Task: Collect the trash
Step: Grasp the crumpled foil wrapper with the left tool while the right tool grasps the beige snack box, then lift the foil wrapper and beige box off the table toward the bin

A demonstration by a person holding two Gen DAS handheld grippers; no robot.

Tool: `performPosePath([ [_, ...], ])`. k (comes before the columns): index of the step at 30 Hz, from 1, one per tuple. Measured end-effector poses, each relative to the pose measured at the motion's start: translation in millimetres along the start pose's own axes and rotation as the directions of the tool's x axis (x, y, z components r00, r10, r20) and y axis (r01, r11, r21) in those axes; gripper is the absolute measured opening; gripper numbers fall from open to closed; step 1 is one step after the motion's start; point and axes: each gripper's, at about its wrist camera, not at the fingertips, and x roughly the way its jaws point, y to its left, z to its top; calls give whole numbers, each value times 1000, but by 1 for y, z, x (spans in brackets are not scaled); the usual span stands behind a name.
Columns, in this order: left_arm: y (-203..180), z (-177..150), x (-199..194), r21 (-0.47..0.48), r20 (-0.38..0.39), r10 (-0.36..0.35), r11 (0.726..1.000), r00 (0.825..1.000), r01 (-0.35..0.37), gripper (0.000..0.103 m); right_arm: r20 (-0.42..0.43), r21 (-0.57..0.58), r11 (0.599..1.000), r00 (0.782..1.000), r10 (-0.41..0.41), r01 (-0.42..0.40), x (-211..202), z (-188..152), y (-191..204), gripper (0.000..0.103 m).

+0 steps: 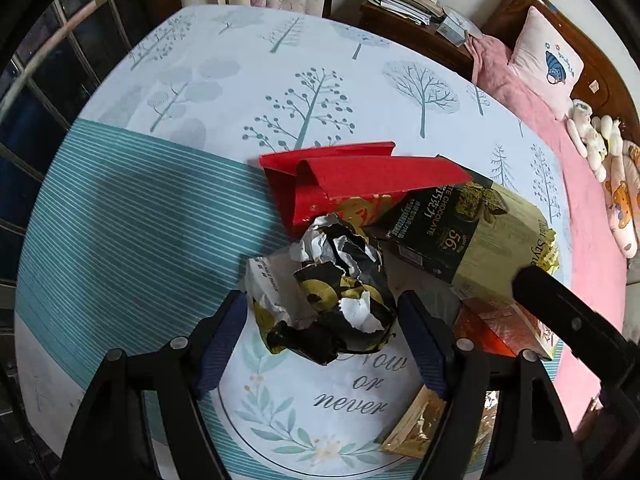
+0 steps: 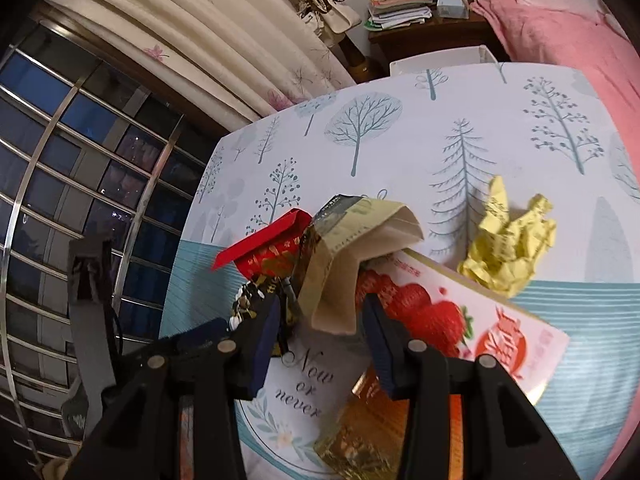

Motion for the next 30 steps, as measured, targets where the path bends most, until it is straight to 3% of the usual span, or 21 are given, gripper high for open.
performPosePath([
  [4,1,2,3,-15,2,-7,1000,1000,7,74,-1,12,1000,1000,19,-19,8,4,-1,43],
  [6,3,2,4,-25,2,-16,1000,1000,16,73,0,17,999,999,35,-35,12,4,0,34],
  [7,4,2,4,-32,2,-22,999,1000,22,72,-7,16,999,999,47,-47,16,5,0,22],
  [15,21,-3,-9,-65,29,-84,994,996,86,51,15,-16,997,997,76,-76,15,-7,11,19],
  [22,31,-20,-40,-55,81,-101,993,992,106,50,51,-60,996,997,63,-60,-11,-29,26,19],
  [30,43,-59,-101,36,140,-118,993,983,114,50,84,-80,996,996,31,-24,-52,-81,46,19],
])
